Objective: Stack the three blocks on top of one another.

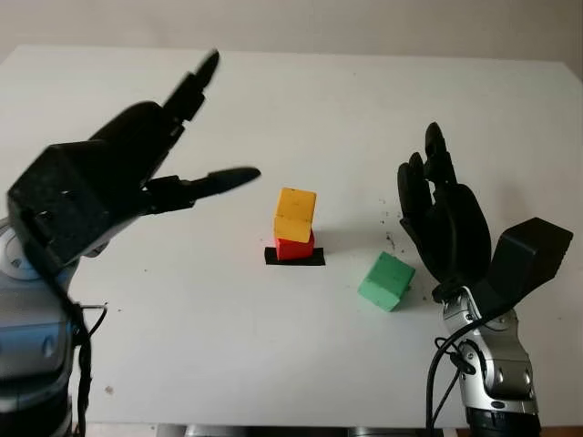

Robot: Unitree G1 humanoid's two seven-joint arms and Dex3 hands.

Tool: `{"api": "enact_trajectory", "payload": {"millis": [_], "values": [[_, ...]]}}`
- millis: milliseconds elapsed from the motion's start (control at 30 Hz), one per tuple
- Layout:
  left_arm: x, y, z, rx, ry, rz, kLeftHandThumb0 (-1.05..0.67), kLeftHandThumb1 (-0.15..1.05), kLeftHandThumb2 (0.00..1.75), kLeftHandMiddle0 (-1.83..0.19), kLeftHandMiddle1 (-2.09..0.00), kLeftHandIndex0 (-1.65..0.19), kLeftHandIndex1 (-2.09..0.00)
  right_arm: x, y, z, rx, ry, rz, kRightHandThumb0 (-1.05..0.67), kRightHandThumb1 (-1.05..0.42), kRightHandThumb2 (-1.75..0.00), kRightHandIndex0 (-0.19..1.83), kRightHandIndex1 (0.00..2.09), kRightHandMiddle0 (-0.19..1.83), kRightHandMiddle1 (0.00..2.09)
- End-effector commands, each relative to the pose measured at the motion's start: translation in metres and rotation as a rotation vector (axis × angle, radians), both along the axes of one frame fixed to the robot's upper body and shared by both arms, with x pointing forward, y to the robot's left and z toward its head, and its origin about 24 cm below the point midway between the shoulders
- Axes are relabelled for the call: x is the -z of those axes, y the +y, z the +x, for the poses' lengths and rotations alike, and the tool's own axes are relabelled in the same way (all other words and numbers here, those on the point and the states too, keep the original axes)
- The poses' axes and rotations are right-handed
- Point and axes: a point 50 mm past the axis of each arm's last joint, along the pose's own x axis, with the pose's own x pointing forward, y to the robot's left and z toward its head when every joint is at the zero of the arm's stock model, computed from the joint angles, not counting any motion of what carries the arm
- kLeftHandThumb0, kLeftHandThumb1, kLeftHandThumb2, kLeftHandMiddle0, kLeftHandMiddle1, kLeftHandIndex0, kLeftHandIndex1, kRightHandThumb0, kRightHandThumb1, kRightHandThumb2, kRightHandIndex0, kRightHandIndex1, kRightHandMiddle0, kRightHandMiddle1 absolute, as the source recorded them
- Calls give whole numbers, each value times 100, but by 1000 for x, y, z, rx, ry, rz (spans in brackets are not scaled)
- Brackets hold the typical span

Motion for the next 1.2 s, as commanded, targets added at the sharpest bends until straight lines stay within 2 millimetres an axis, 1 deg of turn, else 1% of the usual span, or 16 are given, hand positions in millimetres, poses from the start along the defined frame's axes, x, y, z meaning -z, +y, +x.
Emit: {"api": "enact_trajectory", "payload": {"millis": [0, 33, 133, 200, 233, 333, 400, 500, 567, 633, 733, 833, 933, 1000, 1100, 1167], "values": [[9, 6, -3, -35, -45, -94, -70, 105, 49, 17, -4, 16, -5, -17, -7, 1, -12, -55, -57, -63, -105, -46, -19, 0, -19, 0], [16, 10, -2, -54, -56, -148, -67, 105, 49, 16, -5, 15, -6, -21, -10, 1, -17, -61, -79, -63, -105, -44, -19, 0, -19, 0], [38, 20, 0, -104, -59, -271, -63, 105, 54, 18, -4, 17, -5, -36, -25, 4, -48, -100, -232, -67, -105, -36, -15, 2, -12, 5], [51, 25, 1, -142, -51, -318, -61, 105, 56, 15, -6, 15, -6, -47, -33, 5, -94, -117, -312, -66, -105, -22, -11, 5, -6, 8], [60, 27, 1, -163, -44, -342, -61, 105, 56, 14, -7, 15, -6, -54, -39, 4, -109, -118, -380, -65, -105, -20, -11, 5, -5, 8], [81, 31, -1, -211, -11, -401, -60, 105, 53, 13, -6, 14, -6, -79, -50, 0, -136, -146, -656, -73, -96, -9, 2, 11, 12, 15], [89, 32, -3, -229, -4, -430, -61, 105, 50, 13, -6, 14, -6, -92, -54, -3, -181, -145, -765, -71, -88, -4, 6, 10, 20, 15], [96, 32, -4, -240, 0, -447, -65, 105, 51, 14, -5, 14, -6, -110, -57, -9, -253, -146, -962, -71, -81, -4, 8, 8, 27, 12], [99, 31, -5, -243, 8, -454, -67, 105, 52, 13, -6, 12, -7, -120, -55, -14, -287, -154, -1104, -72, -80, -4, 8, 7, 30, 11], [103, 30, -5, -238, 31, -453, -68, 105, 58, 11, -6, 10, -7, -128, -53, -19, -319, -173, -1237, -70, -79, -5, 9, 7, 33, 11], [107, 26, -5, -224, 61, -449, -70, 105, 62, 11, -6, 11, -7, -135, -51, -26, -372, -225, -1427, -70, -79, -5, 8, 6, 35, 9], [110, 23, -5, -218, 70, -449, -72, 105, 63, 10, -6, 10, -7, -140, -49, -32, -415, -286, -1574, -68, -79, -5, 11, 7, 37, 9], [108, 20, -4, -206, 60, -454, -71, 105, 64, 10, -6, 10, -7, -146, -42, -35, -496, -288, -1714, -65, -81, -6, 9, 5, 35, 6], [108, 18, -2, -190, 50, -465, -70, 105, 64, 11, -5, 10, -6, -147, -37, -35, -551, -303, -1748, -62, -81, -6, 8, 5, 34, 6], [107, 16, -1, -179, 45, -472, -71, 105, 64, 12, -5, 11, -6, -139, -34, -33, -604, -351, -1739, -63, -79, -5, 9, 6, 35, 6], [105, 14, -1, -172, 38, -470, -71, 105, 63, 12, -5, 10, -6, -132, -31, -33, -616, -388, -1741, -63, -82, -6, 9, 6, 36, 6]]}}
